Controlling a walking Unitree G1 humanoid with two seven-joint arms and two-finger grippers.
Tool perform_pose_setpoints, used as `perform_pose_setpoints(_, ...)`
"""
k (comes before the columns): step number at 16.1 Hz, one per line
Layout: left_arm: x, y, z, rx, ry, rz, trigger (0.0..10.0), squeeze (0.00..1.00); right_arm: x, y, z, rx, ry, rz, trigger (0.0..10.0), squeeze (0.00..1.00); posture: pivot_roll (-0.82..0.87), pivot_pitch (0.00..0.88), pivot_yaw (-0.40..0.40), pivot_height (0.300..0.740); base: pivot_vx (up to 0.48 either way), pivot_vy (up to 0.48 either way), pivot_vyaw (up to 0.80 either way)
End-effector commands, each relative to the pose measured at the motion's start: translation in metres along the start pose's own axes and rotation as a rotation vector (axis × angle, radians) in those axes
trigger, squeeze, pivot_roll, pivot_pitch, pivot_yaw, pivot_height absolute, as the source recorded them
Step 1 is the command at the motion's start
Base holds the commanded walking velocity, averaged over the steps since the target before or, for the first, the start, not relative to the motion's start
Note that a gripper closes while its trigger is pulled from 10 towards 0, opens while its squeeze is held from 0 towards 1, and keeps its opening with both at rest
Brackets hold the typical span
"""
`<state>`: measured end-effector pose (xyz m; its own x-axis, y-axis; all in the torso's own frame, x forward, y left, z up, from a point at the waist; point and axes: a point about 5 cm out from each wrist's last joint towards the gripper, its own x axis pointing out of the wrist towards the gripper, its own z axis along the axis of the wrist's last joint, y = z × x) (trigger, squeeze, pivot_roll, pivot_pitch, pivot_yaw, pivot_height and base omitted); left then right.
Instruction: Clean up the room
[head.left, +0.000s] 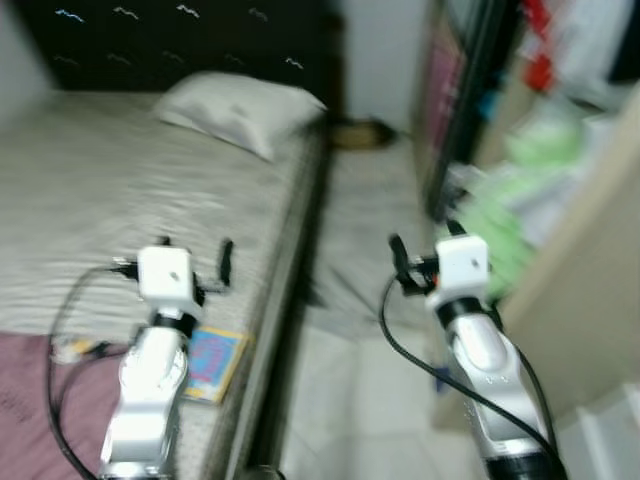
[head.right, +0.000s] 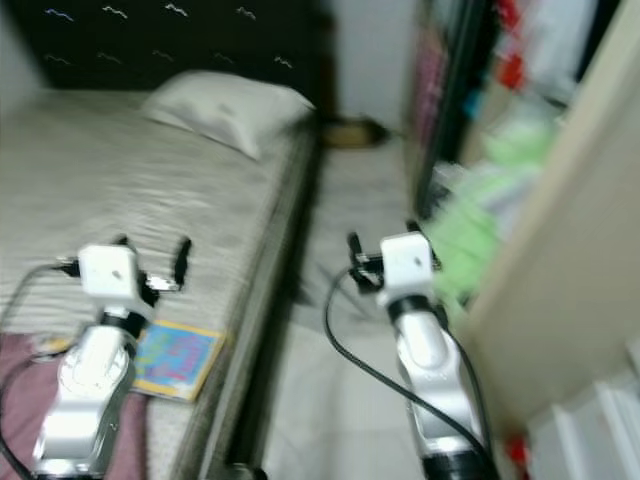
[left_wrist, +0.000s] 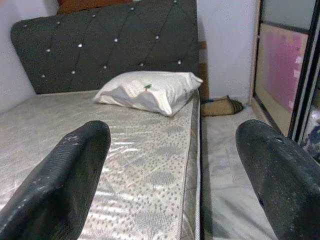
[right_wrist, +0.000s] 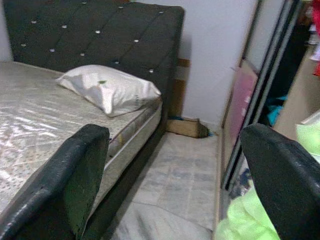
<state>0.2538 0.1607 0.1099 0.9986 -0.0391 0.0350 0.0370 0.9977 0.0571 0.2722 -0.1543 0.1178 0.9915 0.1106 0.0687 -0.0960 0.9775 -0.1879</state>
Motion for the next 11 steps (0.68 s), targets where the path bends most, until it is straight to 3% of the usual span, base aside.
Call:
perform_pose_setpoints(1,0.0007,0.0032,0.0031,0.017,-0.010,0.005,10.0,0.00,0.0005,0.0009,-0.0001,0.009,-0.001,0.000,10.0,0.00,-0.08,0.000,0.027,0.740,0.000,0.000,0.80)
perform_pose_setpoints(11,0.0013,0.0016,0.0033,0.011,-0.013,-0.002,10.0,0.00,0.0016,0.0015,0.0004,0.011,-0.007,0.007,10.0,0.00,-0.08,0.000,0.027,0.740,0.000,0.000,0.80)
